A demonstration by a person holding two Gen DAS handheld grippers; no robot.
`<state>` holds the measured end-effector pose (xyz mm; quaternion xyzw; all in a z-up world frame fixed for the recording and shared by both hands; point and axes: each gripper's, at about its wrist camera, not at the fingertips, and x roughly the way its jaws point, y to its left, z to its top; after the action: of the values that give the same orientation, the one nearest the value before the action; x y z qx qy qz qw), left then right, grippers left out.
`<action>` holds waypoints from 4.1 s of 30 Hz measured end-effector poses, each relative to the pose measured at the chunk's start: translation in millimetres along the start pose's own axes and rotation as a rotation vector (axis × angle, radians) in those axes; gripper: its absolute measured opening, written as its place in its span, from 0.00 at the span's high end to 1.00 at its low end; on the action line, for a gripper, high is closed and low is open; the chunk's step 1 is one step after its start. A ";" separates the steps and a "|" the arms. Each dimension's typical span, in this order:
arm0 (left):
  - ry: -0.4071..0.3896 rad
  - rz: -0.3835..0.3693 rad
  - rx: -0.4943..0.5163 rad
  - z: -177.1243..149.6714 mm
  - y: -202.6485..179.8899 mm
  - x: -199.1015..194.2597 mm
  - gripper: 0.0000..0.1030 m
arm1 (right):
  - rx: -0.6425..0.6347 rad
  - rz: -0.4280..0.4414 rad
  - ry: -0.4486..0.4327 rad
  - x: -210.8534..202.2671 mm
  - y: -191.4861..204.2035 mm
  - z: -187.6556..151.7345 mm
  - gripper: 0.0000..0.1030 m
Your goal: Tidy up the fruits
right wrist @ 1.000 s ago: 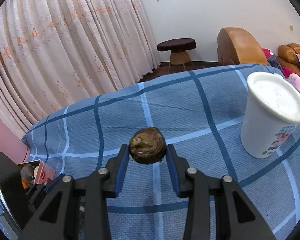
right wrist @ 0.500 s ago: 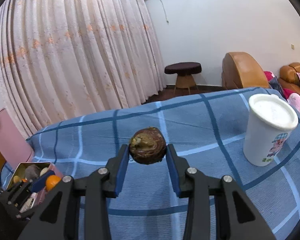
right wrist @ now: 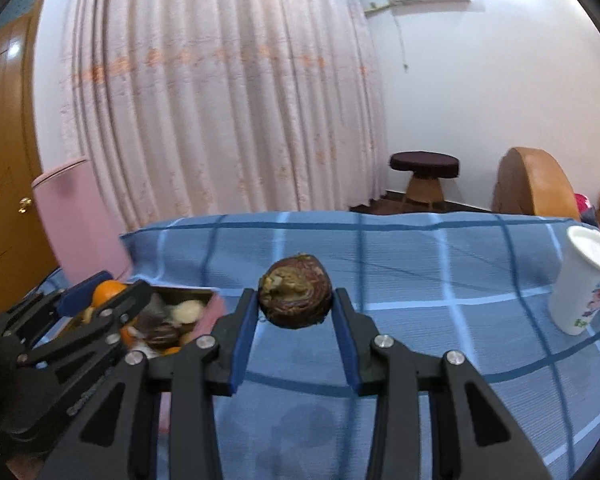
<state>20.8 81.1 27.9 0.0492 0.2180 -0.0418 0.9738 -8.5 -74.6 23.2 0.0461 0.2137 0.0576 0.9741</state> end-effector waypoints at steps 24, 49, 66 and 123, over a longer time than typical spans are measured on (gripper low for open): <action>0.134 0.148 -0.086 -19.5 94.6 39.1 0.59 | -0.037 0.110 0.123 64.8 104.2 -9.0 0.61; 0.107 0.181 -0.022 -21.3 83.7 34.9 0.57 | -0.017 0.194 0.163 68.5 98.5 -18.0 0.59; 0.011 0.169 -0.027 -23.3 73.8 12.3 0.20 | 0.013 0.091 -0.084 17.3 80.9 -12.2 0.02; -0.112 0.173 -0.064 -42.4 64.7 -45.2 0.16 | -0.006 0.020 -0.274 -38.8 77.0 -33.1 0.00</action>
<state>-31.2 152.9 14.1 0.0342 0.1596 0.0468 0.9855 -64.7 -1.4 18.0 0.0525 0.0781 0.0609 0.9937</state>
